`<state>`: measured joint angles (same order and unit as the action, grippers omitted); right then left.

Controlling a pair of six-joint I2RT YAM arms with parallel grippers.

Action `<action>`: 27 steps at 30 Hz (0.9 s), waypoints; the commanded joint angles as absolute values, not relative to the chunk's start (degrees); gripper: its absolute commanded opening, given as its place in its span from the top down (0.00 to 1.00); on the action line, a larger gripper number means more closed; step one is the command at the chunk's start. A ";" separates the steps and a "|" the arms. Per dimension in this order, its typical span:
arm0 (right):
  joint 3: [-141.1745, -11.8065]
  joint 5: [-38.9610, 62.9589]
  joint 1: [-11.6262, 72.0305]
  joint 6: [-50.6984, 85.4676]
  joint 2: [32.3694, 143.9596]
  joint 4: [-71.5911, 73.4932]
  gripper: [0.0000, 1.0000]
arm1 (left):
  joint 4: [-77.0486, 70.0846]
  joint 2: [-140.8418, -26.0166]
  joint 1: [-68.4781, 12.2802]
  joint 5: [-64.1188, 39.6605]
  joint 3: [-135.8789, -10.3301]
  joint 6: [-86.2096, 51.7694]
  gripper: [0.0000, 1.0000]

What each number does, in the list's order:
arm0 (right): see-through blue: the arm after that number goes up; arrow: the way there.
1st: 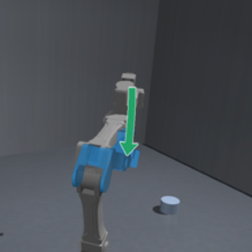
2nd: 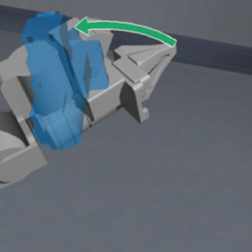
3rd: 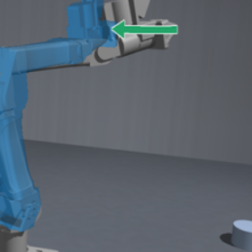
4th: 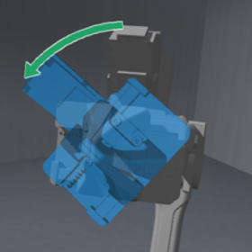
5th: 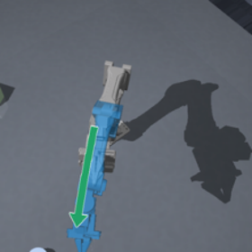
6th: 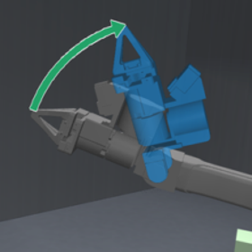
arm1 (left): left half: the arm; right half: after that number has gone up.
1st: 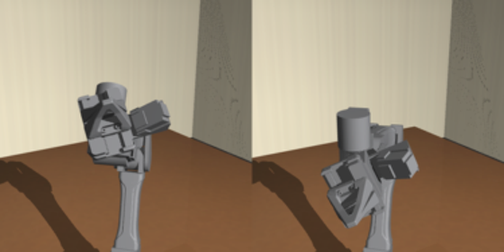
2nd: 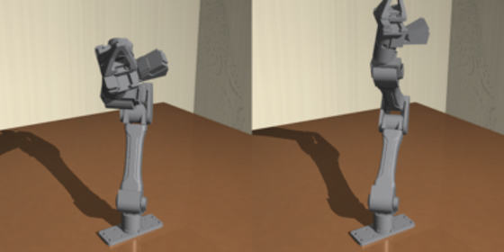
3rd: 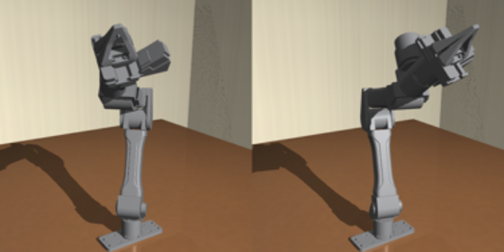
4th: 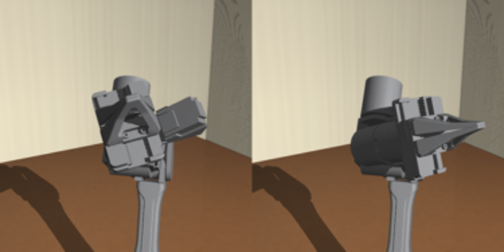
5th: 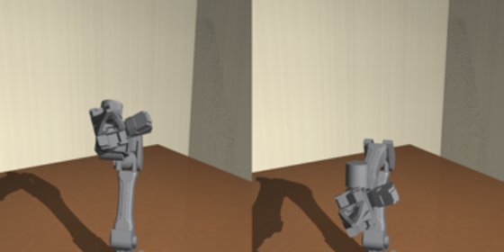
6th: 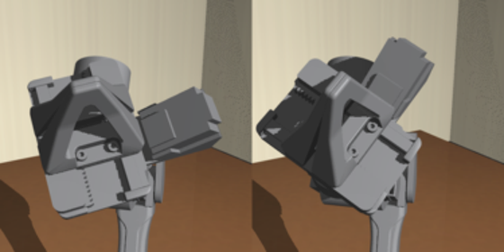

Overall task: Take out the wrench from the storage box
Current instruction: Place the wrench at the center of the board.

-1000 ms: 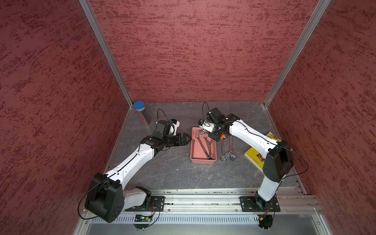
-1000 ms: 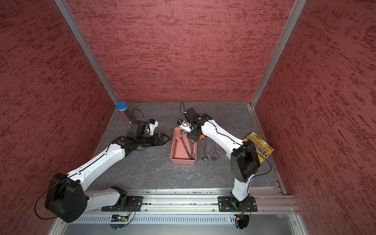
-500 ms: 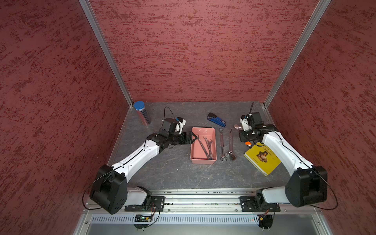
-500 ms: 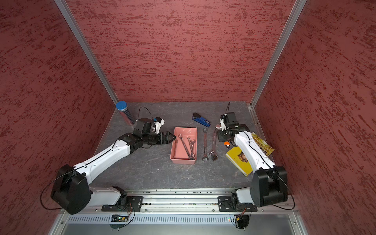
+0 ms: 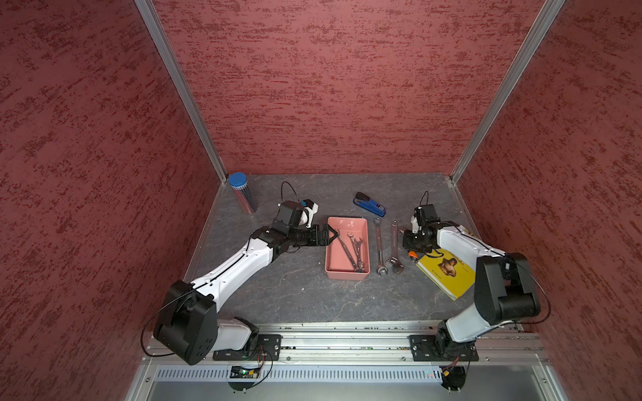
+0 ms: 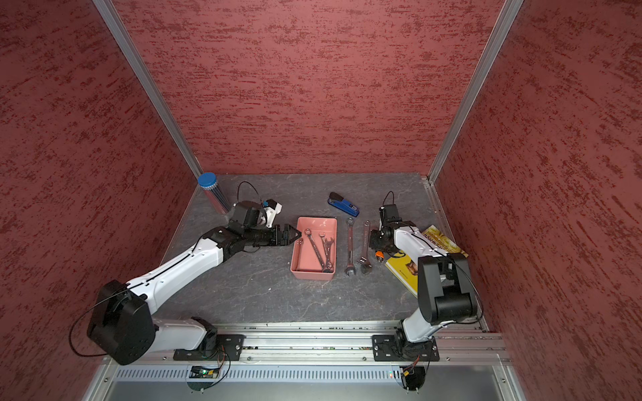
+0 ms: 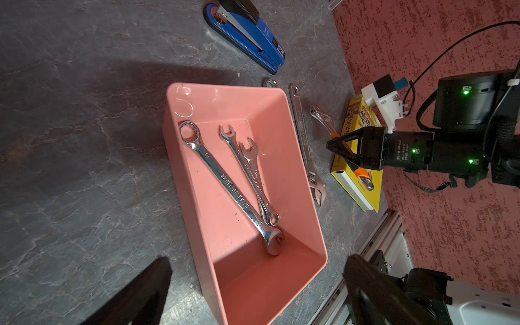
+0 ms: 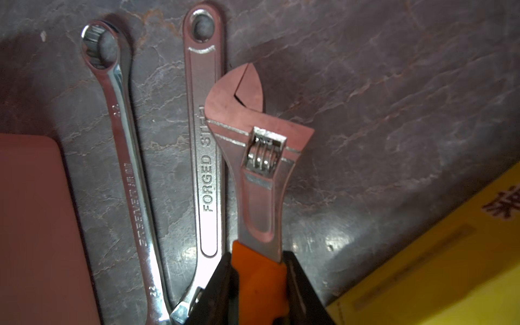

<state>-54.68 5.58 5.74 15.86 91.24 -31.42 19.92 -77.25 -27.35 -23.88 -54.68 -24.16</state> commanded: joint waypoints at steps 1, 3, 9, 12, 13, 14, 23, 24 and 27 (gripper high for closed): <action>-55.67 5.55 5.33 15.38 92.52 -25.84 0.93 | 20.16 -76.50 -27.66 -23.22 -53.96 -23.99 0.00; -55.66 5.33 5.31 14.88 93.56 -25.52 0.91 | 20.33 -76.51 -27.67 -23.11 -53.96 -23.95 0.00; -56.64 4.08 4.59 13.29 96.71 -25.52 0.84 | 20.65 -76.64 -27.67 -22.94 -53.88 -23.80 0.00; -57.39 4.62 4.47 13.23 97.87 -26.27 0.80 | 20.65 -76.66 -27.68 -22.94 -53.80 -23.82 0.00; -57.40 4.44 4.44 13.27 98.15 -26.50 0.77 | 20.65 -76.64 -27.64 -22.86 -53.70 -23.82 0.00; -57.44 4.36 4.39 13.29 98.38 -26.95 0.76 | 20.65 -76.64 -27.68 -22.86 -53.70 -23.82 0.00; -58.30 3.31 4.09 12.73 99.91 -29.80 0.64 | 20.15 -77.59 -27.86 -23.02 -53.96 -23.91 0.00; -58.50 2.96 4.04 12.38 100.01 -30.24 0.63 | 20.11 -77.89 -27.93 -23.06 -54.12 -23.91 0.00; -58.63 2.13 3.96 11.50 100.35 -30.85 0.61 | 20.13 -78.78 -28.05 -23.29 -54.72 -23.82 0.00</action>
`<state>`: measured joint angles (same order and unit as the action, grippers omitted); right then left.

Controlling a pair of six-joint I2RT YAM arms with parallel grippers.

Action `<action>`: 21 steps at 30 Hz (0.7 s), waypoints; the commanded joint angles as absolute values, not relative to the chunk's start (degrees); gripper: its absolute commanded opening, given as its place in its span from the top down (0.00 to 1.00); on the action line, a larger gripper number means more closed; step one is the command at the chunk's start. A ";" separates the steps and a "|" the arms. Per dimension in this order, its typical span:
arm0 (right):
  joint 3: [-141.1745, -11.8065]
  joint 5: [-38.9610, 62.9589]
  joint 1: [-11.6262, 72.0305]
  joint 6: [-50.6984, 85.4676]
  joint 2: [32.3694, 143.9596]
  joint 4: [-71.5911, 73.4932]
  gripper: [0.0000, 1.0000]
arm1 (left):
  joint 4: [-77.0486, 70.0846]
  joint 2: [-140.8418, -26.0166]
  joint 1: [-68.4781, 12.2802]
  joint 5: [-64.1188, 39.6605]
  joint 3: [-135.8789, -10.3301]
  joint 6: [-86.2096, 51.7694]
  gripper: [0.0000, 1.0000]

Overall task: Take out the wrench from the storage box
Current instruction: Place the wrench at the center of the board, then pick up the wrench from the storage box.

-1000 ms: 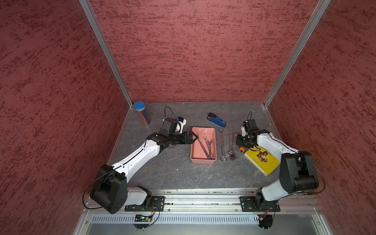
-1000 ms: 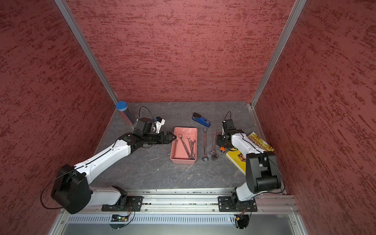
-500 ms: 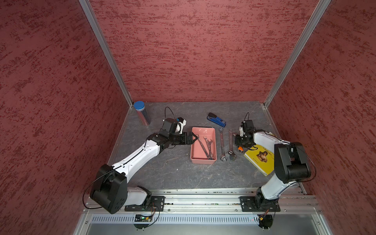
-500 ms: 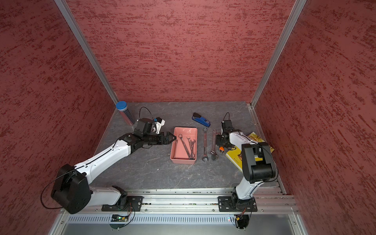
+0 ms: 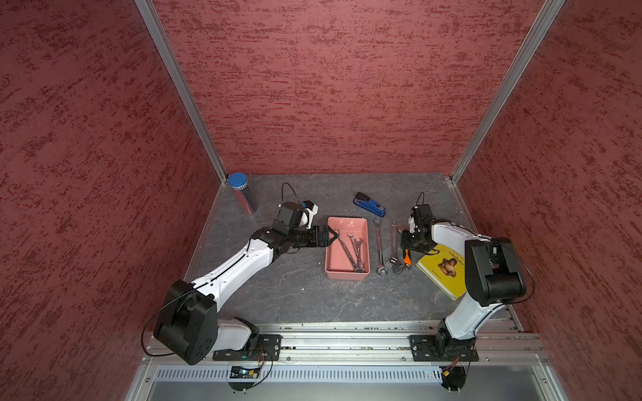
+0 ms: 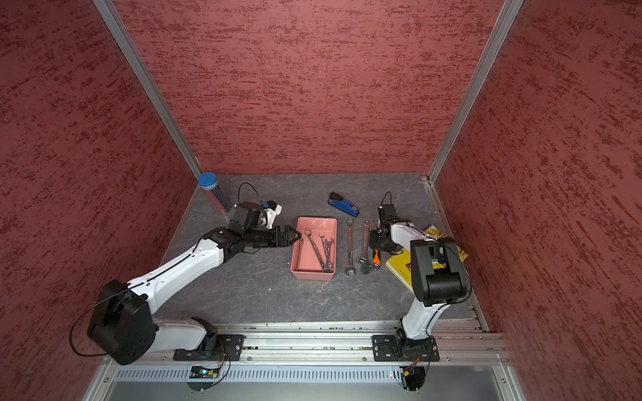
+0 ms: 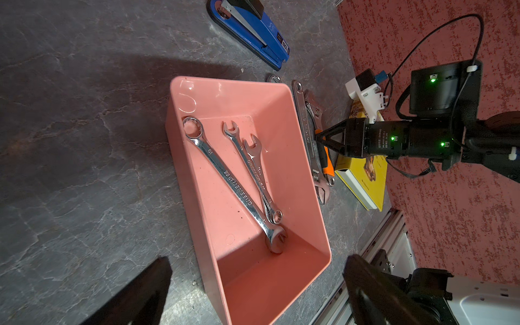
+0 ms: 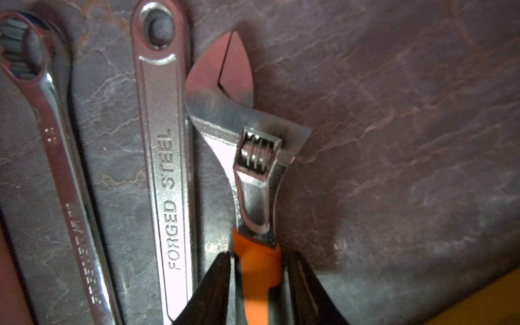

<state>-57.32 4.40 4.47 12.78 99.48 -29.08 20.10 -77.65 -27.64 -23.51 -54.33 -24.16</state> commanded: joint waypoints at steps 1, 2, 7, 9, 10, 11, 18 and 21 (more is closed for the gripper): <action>-58.63 2.13 3.91 11.38 100.37 -30.86 0.61 | 20.03 -79.07 -28.15 -23.27 -54.92 -23.82 0.00; -58.70 2.22 3.91 11.36 100.39 -30.86 0.61 | 20.01 -79.18 -28.21 -23.35 -55.06 -23.80 0.00; -59.32 2.12 3.77 10.41 101.07 -31.36 0.61 | 20.02 -79.96 -28.47 -23.33 -55.72 -23.73 0.00; -59.52 1.28 3.78 9.70 101.21 -31.40 0.61 | 20.29 -79.90 -28.46 -23.29 -55.79 -23.57 0.00; -59.45 0.85 3.73 9.40 101.17 -31.38 0.60 | 20.38 -79.85 -28.44 -23.20 -55.72 -23.55 0.00; -59.51 0.90 3.76 9.38 101.03 -31.53 0.60 | 20.35 -79.81 -28.47 -23.16 -55.64 -23.55 0.00; -62.94 6.87 3.95 9.73 94.91 -32.26 0.51 | 21.41 -79.65 -28.39 -22.83 -56.73 -23.00 0.00; -65.16 9.65 4.02 9.77 91.17 -34.01 0.47 | 23.47 -79.74 -28.64 -21.95 -58.92 -22.29 0.00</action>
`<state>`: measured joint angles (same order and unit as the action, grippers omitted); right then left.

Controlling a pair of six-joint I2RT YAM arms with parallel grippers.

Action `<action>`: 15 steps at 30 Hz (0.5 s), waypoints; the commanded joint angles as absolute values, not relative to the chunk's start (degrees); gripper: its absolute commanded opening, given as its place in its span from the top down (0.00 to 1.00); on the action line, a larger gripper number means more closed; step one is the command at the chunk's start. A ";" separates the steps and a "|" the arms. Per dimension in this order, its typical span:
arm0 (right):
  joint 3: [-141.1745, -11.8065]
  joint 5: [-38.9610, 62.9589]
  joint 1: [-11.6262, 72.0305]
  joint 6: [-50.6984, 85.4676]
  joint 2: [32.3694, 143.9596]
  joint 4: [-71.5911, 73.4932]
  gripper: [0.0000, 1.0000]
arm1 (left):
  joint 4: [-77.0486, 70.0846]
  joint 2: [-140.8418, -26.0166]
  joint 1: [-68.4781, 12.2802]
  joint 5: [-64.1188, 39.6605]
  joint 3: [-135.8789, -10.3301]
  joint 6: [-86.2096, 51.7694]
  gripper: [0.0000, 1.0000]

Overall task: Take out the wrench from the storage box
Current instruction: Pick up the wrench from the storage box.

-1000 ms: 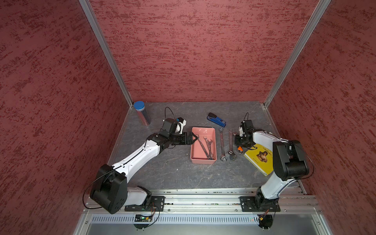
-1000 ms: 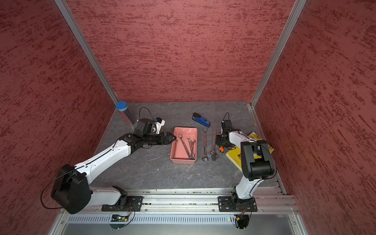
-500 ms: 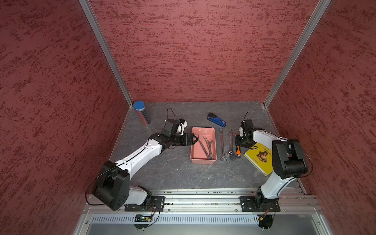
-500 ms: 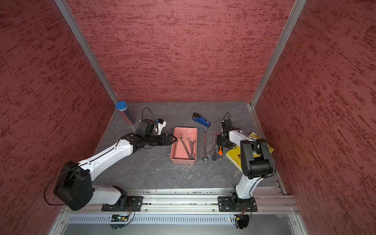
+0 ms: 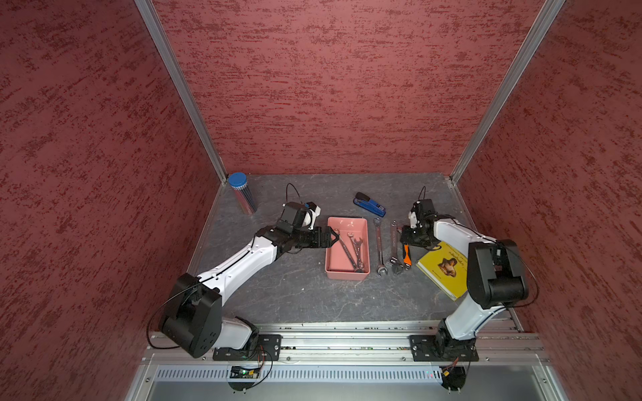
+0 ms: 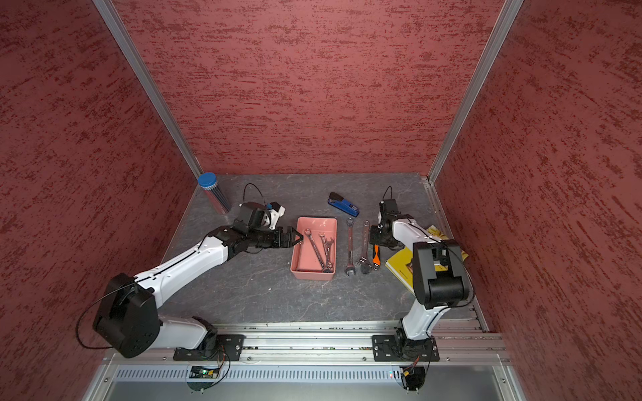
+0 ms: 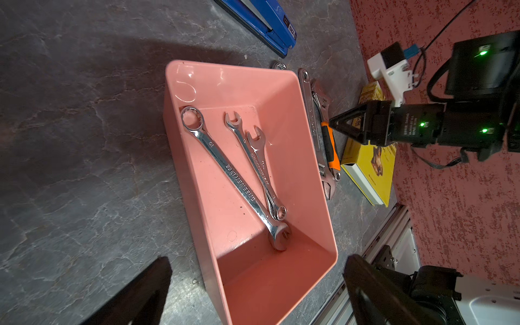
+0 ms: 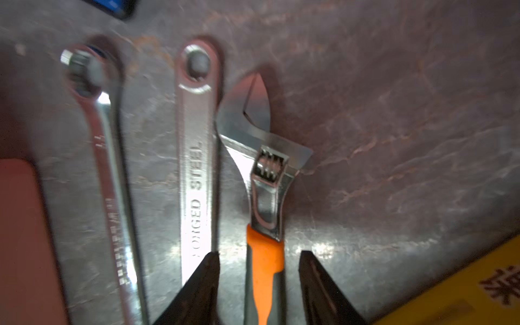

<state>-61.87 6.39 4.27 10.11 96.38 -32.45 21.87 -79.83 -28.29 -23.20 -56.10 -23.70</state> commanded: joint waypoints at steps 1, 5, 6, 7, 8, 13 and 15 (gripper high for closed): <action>-65.43 10.71 4.18 9.73 89.75 -34.23 0.45 | 24.24 -79.88 -28.79 -21.44 -59.51 -22.16 0.00; -65.92 15.37 4.81 9.06 83.83 -35.76 0.40 | 26.18 -80.71 -30.72 -18.07 -62.13 -23.44 0.00; -65.70 16.97 4.84 9.25 81.20 -35.86 0.38 | 26.62 -81.15 -31.43 -16.58 -62.90 -24.35 0.00; -65.58 18.71 4.90 9.73 79.91 -35.94 0.37 | 27.21 -81.68 -32.35 -15.24 -63.58 -25.40 0.00; -65.52 20.82 5.03 10.30 78.46 -36.17 0.35 | 27.53 -82.31 -33.39 -13.90 -64.30 -26.76 0.00; -64.07 26.55 6.57 12.70 72.77 -37.81 0.30 | 29.64 -87.74 -38.96 -7.91 -68.84 -33.44 0.00; -63.18 28.23 6.90 13.25 70.71 -38.72 0.27 | 30.51 -89.93 -40.77 -6.26 -70.71 -35.94 0.00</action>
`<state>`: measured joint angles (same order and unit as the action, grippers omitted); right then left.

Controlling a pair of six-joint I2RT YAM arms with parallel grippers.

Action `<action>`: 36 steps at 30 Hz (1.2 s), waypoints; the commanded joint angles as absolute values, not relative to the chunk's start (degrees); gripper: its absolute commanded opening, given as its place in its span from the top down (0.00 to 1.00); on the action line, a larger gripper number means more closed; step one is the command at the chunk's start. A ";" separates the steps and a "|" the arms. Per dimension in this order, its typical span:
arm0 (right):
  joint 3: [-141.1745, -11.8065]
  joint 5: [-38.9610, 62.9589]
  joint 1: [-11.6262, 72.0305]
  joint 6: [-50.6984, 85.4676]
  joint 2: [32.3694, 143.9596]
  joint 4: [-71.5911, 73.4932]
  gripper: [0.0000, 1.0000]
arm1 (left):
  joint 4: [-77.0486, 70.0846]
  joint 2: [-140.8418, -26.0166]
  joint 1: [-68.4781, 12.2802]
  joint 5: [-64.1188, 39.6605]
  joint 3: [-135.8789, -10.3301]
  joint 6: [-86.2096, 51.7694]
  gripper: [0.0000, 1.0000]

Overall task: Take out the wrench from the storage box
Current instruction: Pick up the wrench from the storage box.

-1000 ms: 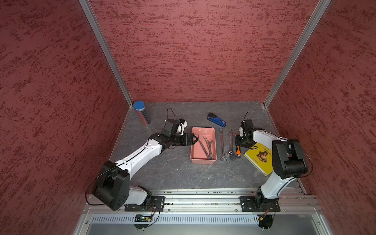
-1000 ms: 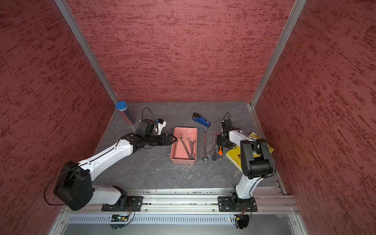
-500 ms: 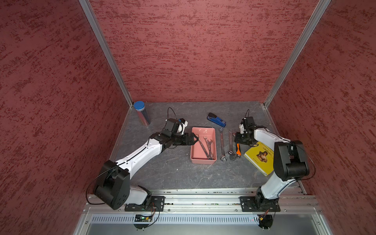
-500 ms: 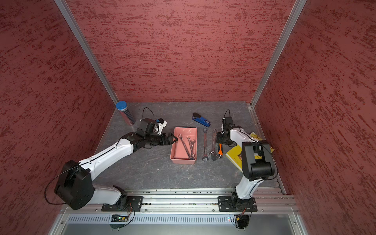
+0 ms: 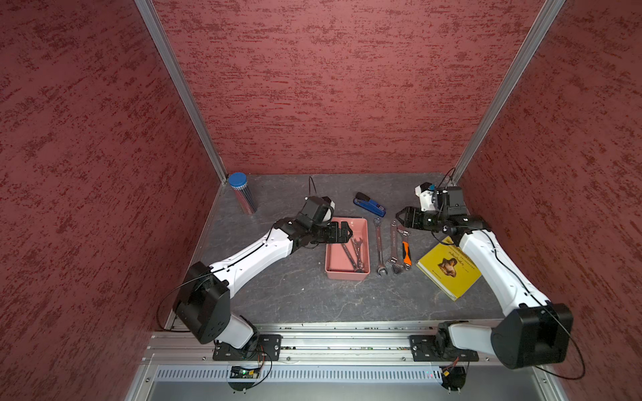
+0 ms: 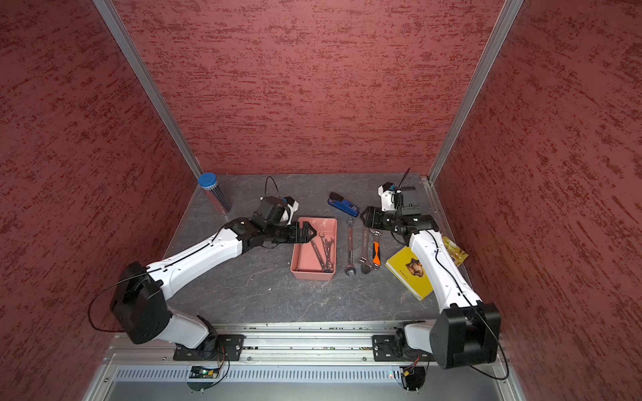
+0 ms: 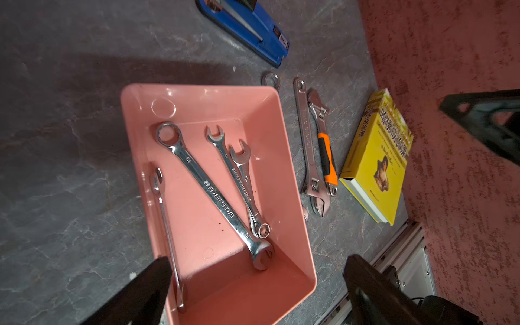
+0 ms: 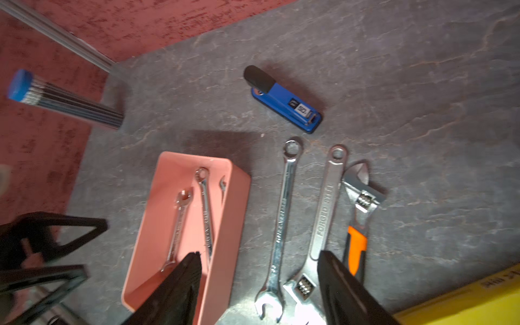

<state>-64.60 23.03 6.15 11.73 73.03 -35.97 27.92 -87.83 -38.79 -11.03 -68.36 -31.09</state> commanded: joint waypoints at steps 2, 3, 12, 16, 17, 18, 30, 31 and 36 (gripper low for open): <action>-62.14 30.25 6.99 13.83 68.77 -39.34 0.25 | 32.11 -92.43 -42.35 -4.05 -72.69 -38.77 0.00; -61.71 30.69 7.00 14.09 67.99 -39.72 0.23 | 32.99 -93.34 -43.03 -3.28 -73.49 -39.48 0.00; -61.13 30.32 6.96 13.71 63.43 -44.15 0.13 | 42.99 -104.44 -46.59 3.27 -83.17 -45.40 0.09; -61.19 30.03 6.96 13.86 62.81 -45.39 0.10 | 45.26 -107.71 -45.57 4.42 -85.46 -50.12 0.18; -61.25 29.77 6.95 14.18 62.59 -45.52 0.09 | 46.44 -108.77 -45.53 5.41 -86.44 -50.68 0.19; -61.33 29.66 7.00 14.21 62.26 -45.65 0.08 | 47.17 -109.55 -45.48 6.13 -87.26 -51.15 0.20; -61.46 27.76 6.87 14.54 60.31 -47.85 0.02 | 51.66 -119.80 -45.06 7.99 -95.69 -53.26 0.38; -61.35 27.76 6.94 14.77 60.15 -47.67 0.02 | 51.62 -120.26 -45.06 7.94 -95.60 -53.45 0.40; -60.57 28.40 6.83 16.33 59.59 -46.10 0.02 | 51.77 -123.14 -44.91 6.87 -97.75 -53.50 0.47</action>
<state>-61.41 28.69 6.72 15.07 60.49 -46.83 50.61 -121.43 -45.17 6.48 -95.61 -53.08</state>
